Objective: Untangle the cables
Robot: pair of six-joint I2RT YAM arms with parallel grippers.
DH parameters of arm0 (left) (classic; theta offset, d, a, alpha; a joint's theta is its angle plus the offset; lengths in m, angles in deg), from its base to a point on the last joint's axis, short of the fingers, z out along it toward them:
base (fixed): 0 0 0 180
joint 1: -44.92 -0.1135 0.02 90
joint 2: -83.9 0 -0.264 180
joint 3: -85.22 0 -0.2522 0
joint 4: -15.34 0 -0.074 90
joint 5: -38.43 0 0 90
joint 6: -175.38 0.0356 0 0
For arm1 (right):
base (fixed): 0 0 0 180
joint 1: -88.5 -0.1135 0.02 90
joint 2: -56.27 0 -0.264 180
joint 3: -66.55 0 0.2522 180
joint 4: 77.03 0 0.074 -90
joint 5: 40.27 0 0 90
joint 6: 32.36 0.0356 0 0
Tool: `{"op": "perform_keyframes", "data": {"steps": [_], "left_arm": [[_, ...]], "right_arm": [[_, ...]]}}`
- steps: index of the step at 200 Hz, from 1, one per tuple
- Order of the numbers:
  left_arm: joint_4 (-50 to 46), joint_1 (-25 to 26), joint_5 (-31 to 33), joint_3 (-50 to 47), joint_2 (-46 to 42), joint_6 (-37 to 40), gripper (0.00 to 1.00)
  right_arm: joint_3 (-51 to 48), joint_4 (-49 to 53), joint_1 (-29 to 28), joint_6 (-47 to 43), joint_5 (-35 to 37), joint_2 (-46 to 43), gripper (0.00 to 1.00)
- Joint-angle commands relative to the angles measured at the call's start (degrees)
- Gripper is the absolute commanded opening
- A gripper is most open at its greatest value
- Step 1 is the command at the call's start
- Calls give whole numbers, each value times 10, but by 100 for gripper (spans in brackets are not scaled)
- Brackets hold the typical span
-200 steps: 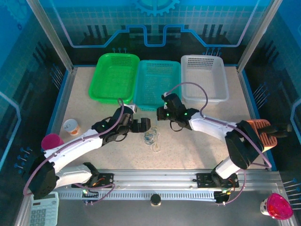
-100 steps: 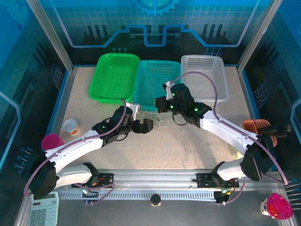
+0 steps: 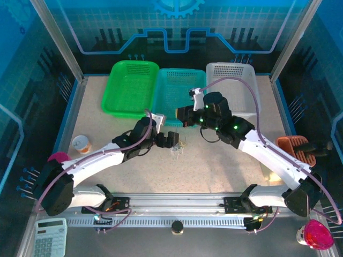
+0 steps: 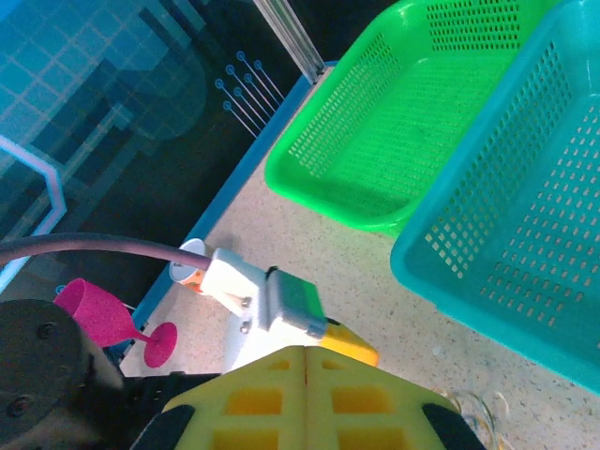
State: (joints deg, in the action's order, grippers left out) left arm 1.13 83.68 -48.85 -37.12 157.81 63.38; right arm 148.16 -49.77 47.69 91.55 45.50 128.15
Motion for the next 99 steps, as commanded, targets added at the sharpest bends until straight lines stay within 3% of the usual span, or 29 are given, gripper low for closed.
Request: {"op": "perform_keyframes", "data": {"steps": [1, 42, 99], "left_arm": [[45, -4, -12, 20, 23, 15, 99], [85, -3, -25, 17, 63, 5, 98], [123, -4, -44, -1, 106, -2, 77]], "right_arm": [[18, 10, -11, 8, -17, -6, 0], [38, 10, -19, 13, -30, 0, 0], [66, 2, -26, 24, -44, -5, 0]]}}
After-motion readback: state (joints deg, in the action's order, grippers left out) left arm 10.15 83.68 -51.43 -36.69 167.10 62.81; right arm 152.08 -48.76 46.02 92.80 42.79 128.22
